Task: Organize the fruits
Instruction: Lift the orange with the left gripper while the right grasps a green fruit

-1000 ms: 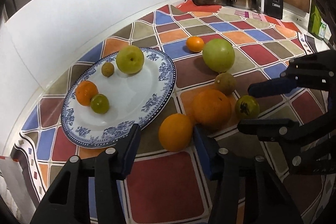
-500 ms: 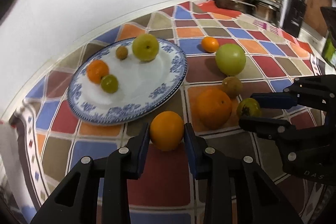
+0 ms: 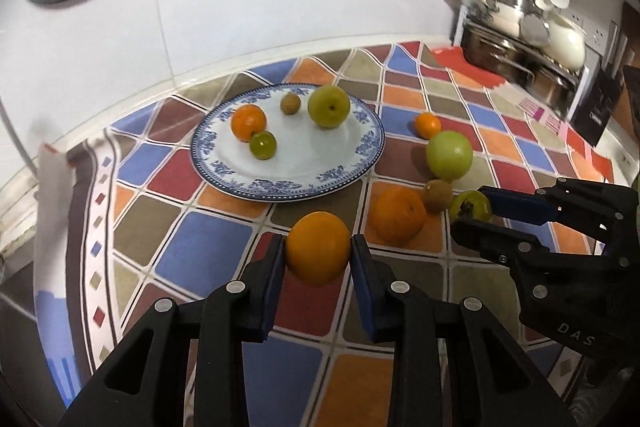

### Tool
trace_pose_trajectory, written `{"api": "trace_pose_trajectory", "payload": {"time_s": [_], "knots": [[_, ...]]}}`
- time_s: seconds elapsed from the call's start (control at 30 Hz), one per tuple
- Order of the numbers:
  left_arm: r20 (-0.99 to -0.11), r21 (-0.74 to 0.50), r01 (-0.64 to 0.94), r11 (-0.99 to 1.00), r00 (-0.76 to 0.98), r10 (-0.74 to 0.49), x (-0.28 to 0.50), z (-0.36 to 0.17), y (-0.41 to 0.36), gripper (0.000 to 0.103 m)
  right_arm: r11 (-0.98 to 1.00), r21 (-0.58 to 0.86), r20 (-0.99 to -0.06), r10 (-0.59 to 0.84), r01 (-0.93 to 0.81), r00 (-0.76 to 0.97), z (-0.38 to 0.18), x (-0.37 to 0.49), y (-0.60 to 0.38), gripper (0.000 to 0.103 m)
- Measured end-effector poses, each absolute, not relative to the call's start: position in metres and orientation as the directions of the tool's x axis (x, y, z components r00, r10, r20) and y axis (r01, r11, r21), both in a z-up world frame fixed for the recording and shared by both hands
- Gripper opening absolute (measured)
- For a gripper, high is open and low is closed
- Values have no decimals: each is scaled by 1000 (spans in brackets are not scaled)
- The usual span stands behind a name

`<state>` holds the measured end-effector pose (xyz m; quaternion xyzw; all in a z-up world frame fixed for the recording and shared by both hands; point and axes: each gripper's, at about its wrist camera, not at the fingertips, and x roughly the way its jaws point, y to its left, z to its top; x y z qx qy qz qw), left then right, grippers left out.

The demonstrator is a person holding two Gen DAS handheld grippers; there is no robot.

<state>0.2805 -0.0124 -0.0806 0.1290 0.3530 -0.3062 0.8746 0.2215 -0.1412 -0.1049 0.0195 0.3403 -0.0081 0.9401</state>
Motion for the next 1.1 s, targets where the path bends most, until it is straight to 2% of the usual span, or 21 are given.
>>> {"api": "trace_pose_trajectory", "payload": {"time_s": [0.7, 1.1], "knots": [[-587, 0, 453, 891, 722, -367, 243, -31, -26, 33, 988, -65, -499, 92, -143, 862, -47, 211, -169, 30], [-553, 13, 378, 926, 774, -308, 251, -18, -47, 33, 969, -97, -460, 158, -227, 874, -29, 235, -191, 30]]}}
